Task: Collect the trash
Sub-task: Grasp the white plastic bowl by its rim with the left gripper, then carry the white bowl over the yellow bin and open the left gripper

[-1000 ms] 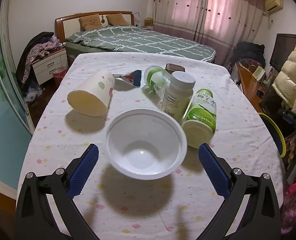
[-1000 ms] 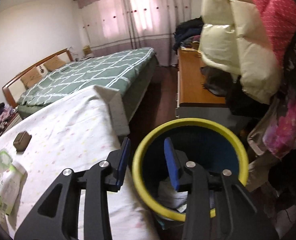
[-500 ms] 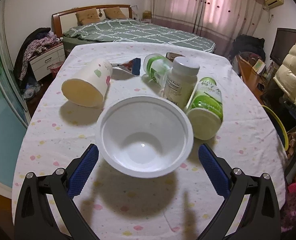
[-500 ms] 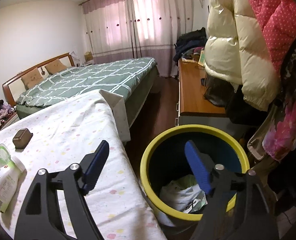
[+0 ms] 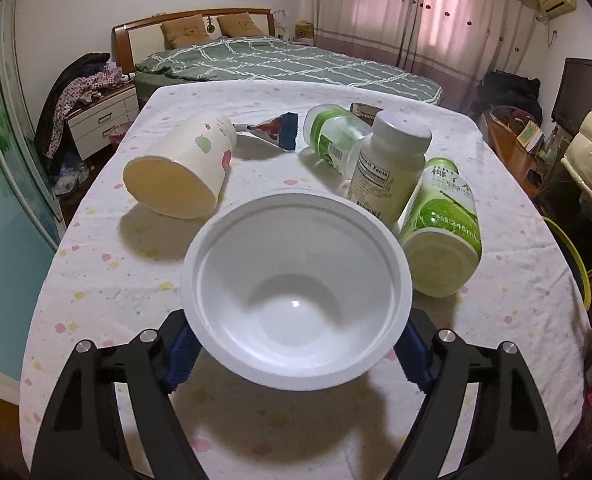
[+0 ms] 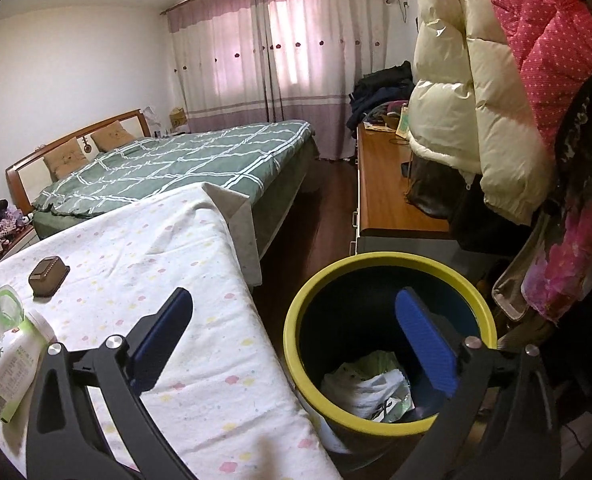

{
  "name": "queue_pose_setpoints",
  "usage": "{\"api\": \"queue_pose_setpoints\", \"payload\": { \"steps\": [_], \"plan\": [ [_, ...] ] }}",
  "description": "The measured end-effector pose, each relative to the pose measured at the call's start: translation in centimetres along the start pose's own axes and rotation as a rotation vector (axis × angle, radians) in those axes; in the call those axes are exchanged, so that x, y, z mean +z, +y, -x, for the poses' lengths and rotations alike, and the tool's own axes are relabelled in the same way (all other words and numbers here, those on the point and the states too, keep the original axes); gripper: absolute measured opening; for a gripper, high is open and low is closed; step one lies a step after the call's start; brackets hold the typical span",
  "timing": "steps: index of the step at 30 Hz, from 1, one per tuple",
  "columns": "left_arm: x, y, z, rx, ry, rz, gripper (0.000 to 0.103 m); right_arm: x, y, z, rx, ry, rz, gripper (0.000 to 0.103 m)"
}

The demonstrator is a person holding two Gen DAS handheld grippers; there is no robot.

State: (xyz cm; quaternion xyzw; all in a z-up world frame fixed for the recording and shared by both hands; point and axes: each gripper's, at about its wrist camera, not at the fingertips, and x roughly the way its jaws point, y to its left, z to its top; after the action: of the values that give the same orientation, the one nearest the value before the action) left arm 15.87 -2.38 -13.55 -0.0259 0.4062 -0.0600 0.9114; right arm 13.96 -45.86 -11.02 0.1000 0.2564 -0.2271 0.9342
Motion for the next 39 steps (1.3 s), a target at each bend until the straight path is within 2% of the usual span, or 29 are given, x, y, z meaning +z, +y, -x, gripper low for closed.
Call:
{"api": "queue_pose_setpoints", "payload": {
  "steps": [2, 4, 6, 7, 10, 11, 14, 17, 19, 21, 27, 33, 39],
  "plan": [
    [0.0, 0.1, 0.4, 0.002, -0.014, 0.000, 0.080, -0.1, 0.2, 0.1, -0.013, -0.007, 0.009, 0.097],
    [0.0, 0.1, 1.1, 0.004, -0.028, -0.002, 0.080, -0.2, 0.5, -0.4, -0.057, 0.031, 0.020, 0.097],
    [0.1, -0.2, 1.8, 0.000, -0.039, -0.013, 0.080, -0.3, 0.7, -1.2, -0.039, 0.089, 0.025, 0.097],
    [0.2, -0.4, 2.3, -0.006, -0.045, -0.020, 0.080, -0.3, 0.4, -1.1, -0.028, 0.084, 0.010, 0.097],
    [0.6, -1.3, 3.7, -0.025, -0.064, -0.049, 0.080, -0.4, -1.0, 0.4, 0.000, 0.006, -0.053, 0.097],
    [0.9, -1.9, 4.2, -0.038, -0.070, -0.062, 0.080, -0.4, -1.2, 1.0, -0.016, -0.021, -0.051, 0.097],
    [1.7, -4.1, 5.4, -0.075, -0.089, -0.110, 0.080, -0.1, -1.5, 2.6, -0.059, -0.097, -0.009, 0.097],
    [2.6, -6.4, 5.9, -0.124, -0.101, -0.152, 0.080, -0.1, -2.0, 3.8, -0.028, -0.168, 0.041, 0.097],
    [3.4, -8.8, 5.7, -0.162, -0.104, -0.193, 0.080, 0.0, -2.8, 4.2, -0.030, -0.177, 0.051, 0.097],
    [4.1, -11.4, 5.4, -0.202, -0.101, -0.234, 0.080, 0.1, -4.0, 4.2, -0.030, -0.141, 0.047, 0.097],
    [5.7, -20.3, 3.1, -0.317, -0.068, -0.359, 0.080, 0.6, -9.3, 5.3, -0.022, -0.077, -0.051, 0.097],
    [6.6, -29.1, -0.5, -0.429, 0.034, -0.445, 0.080, -0.1, -13.1, 6.3, -0.043, -0.043, -0.069, 0.097],
    [6.6, -36.7, -4.1, -0.485, 0.122, -0.510, 0.080, -1.3, -15.2, 6.5, -0.062, -0.019, -0.090, 0.097]
  ]
}}
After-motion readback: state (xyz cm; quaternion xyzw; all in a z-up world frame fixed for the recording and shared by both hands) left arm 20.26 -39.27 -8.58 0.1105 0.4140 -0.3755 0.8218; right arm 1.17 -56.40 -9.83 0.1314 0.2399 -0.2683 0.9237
